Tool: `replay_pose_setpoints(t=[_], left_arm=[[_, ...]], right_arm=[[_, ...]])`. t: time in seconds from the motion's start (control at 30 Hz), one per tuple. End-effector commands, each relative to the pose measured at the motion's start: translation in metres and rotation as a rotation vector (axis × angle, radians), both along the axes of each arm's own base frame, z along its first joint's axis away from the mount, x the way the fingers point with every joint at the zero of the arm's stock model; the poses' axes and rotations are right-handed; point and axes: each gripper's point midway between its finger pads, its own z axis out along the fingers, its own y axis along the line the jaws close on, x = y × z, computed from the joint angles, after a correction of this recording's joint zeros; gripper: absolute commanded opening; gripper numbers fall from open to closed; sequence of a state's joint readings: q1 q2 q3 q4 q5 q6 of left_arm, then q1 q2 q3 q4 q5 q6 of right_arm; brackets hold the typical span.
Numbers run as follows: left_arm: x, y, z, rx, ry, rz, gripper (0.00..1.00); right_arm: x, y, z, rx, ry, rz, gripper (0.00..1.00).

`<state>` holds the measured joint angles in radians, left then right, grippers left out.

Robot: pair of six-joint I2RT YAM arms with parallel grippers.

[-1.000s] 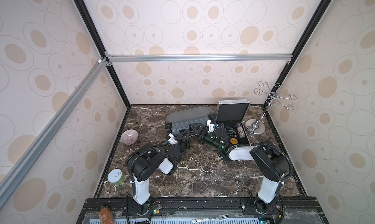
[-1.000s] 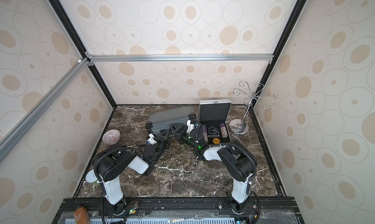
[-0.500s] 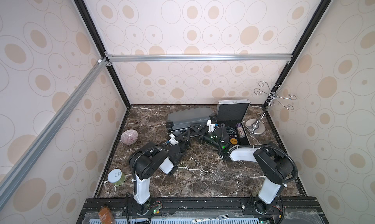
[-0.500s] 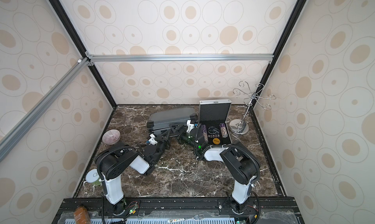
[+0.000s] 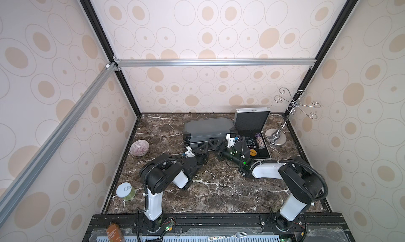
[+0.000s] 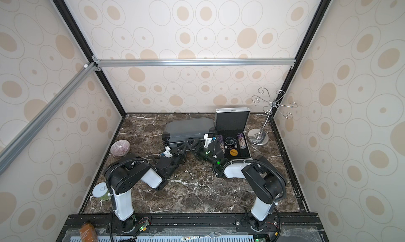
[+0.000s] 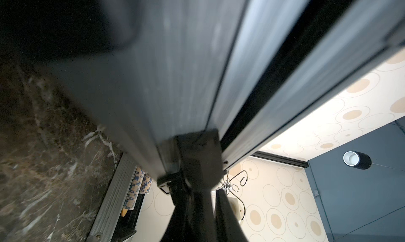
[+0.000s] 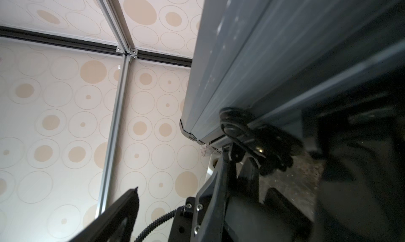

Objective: Open the poker set cases
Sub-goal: Open the fastener on the poker set case.

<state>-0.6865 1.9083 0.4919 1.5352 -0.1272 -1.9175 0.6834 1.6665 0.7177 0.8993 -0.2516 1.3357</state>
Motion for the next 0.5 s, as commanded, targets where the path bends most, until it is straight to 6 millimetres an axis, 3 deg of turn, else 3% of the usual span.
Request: replay_pose_setpoints(t=[0.0,0.3,0.47], left_arm=[[-0.013,0.003,0.070,-0.458,-0.087,-0.083,0.00],[-0.023,0.008,0.053,-0.417,-0.045,-0.088,0.00],[-0.029,0.013,0.045,-0.385,-0.029,-0.083,0.00]], right_arm=[[-0.009,-0.005,0.082,0.041,-0.259,0.013,0.94],[-0.028,-0.025,0.033,-0.212,-0.176,0.032,0.97],[-0.032,-0.038,0.027,-0.311,-0.205,0.015,0.99]])
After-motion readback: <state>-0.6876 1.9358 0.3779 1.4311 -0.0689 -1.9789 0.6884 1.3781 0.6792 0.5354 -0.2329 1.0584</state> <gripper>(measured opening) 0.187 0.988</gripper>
